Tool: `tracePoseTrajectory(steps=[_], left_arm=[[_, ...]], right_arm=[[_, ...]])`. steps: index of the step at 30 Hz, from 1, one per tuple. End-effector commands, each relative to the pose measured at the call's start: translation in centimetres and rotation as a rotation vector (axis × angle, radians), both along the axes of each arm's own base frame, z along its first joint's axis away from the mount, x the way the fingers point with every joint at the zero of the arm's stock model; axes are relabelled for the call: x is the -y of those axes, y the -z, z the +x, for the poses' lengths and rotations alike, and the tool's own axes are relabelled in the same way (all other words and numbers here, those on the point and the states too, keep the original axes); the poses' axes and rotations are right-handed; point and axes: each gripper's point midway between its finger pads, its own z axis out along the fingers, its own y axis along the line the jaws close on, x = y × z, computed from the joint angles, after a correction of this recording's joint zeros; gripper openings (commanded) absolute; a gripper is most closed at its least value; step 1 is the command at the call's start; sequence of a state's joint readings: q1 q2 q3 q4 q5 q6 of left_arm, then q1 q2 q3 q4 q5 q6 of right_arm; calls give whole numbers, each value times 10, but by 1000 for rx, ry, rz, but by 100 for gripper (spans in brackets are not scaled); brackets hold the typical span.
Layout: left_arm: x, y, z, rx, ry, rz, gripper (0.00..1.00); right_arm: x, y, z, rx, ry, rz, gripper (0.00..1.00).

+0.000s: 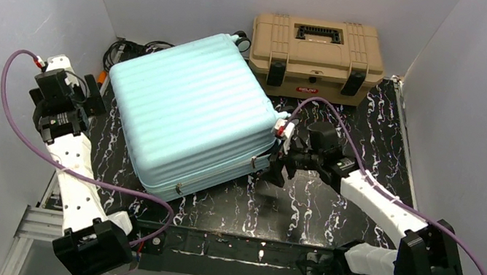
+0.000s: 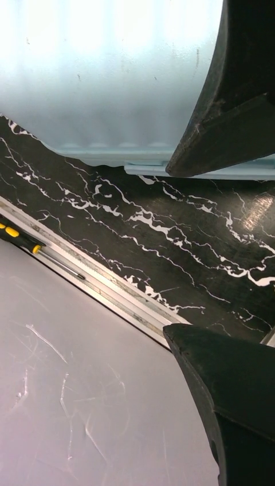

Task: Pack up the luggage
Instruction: Zip the luggage at the center of the board.

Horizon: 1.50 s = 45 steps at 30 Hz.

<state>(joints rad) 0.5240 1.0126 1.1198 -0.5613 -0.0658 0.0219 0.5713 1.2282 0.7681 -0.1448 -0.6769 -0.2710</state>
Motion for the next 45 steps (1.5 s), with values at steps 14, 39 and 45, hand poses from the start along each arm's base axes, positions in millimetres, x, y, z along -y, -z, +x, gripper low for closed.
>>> tracePoseTrajectory(steps=[14,39,45], left_arm=[[-5,55,22,-66,46,-157,84],[76,55,96,-120,322,-230,77],[84,53,101,-111,337,-239,77]], right_arm=[[-36,22,18,33,121,-86,78],[-58,-27,51,126,212,38,41],[-57,-30,55,154,213,23,9]])
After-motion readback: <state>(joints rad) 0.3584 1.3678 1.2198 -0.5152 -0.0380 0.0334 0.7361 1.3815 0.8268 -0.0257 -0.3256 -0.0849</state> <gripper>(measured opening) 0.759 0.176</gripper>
